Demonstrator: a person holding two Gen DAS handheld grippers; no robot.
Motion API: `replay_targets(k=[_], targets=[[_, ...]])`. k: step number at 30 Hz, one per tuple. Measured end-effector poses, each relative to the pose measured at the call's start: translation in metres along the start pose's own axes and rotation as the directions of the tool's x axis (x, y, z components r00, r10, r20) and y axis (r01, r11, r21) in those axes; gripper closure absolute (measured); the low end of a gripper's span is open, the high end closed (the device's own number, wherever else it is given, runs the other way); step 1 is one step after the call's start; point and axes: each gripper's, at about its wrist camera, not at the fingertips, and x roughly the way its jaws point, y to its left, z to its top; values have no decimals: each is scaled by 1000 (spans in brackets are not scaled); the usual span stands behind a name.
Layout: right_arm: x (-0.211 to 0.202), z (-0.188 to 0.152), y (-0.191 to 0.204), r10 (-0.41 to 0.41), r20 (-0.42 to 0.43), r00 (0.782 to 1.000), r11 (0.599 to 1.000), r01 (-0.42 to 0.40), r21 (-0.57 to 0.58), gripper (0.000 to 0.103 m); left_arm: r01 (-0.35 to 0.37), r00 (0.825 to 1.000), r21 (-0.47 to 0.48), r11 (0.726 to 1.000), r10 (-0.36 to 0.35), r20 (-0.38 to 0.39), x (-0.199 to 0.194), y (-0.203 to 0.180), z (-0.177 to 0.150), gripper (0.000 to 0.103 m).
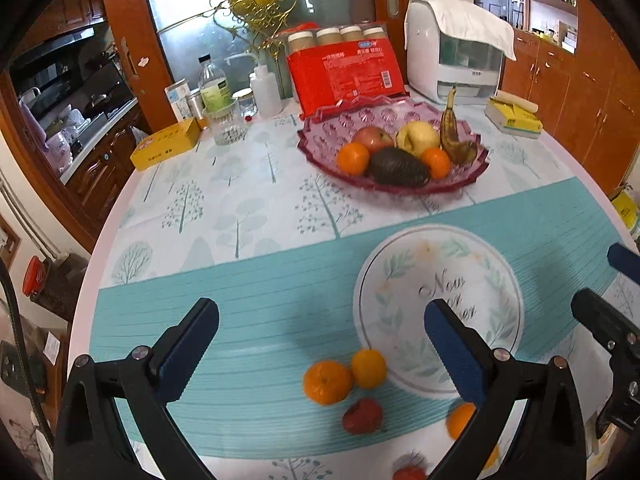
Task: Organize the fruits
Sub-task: 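Withdraw both tools from the bowl toward the loose oranges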
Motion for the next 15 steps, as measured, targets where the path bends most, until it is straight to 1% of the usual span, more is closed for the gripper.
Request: replay_targets(k=[5, 9, 12, 15], targets=[[14, -26, -7, 64, -65, 996, 997, -60, 58, 27, 6, 999, -14, 1000, -7, -42, 11, 9, -23, 1], [22, -43, -9, 88, -102, 991, 993, -79, 89, 27, 4, 997, -20, 1000, -6, -73, 21, 17, -39, 1], [29, -51, -9, 119, -125, 985, 988, -104, 118, 27, 8, 995, -32, 999, -12, -101, 29, 23, -51, 1], [34, -57, -1, 170, -141, 975, 980, -153, 126, 27, 15, 992, -38, 999, -20, -126, 36, 27, -57, 1]])
